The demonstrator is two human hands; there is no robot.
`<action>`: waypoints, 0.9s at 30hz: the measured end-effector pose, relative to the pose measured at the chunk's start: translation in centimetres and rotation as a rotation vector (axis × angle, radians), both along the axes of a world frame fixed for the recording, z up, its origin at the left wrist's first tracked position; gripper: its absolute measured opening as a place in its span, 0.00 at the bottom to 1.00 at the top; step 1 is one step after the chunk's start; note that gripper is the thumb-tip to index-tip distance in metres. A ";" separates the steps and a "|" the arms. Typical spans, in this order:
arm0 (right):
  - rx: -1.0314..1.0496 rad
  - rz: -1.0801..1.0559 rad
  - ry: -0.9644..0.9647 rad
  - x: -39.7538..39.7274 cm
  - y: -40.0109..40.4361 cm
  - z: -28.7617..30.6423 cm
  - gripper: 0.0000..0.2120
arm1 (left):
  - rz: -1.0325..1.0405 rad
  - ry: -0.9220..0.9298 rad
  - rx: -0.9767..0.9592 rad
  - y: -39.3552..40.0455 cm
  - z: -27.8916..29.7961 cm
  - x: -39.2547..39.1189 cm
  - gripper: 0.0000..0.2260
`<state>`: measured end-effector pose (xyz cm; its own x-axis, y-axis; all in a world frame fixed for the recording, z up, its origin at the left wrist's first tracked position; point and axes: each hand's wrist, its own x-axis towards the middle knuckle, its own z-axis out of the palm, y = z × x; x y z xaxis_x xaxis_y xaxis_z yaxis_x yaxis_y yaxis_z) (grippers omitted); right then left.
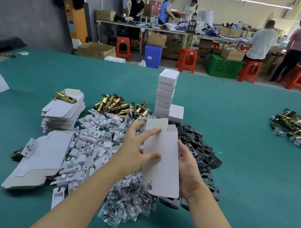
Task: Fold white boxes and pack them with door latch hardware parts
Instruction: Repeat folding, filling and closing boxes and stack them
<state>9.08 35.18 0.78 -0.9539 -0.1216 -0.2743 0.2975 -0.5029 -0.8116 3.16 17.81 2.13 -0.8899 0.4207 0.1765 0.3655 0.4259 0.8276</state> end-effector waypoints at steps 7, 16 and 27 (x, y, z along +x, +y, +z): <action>0.072 0.030 0.023 0.1 0.1 -1.1 0.26 | 0.060 -0.038 0.053 0.5 -0.1 0.2 0.19; 0.202 0.125 0.007 0.0 0.1 -1.2 0.32 | 0.124 -0.185 0.132 0.7 0.4 0.3 0.19; 0.148 -0.092 0.121 -0.4 0.3 -2.5 0.22 | 0.026 -0.330 0.366 0.0 -0.1 0.0 0.12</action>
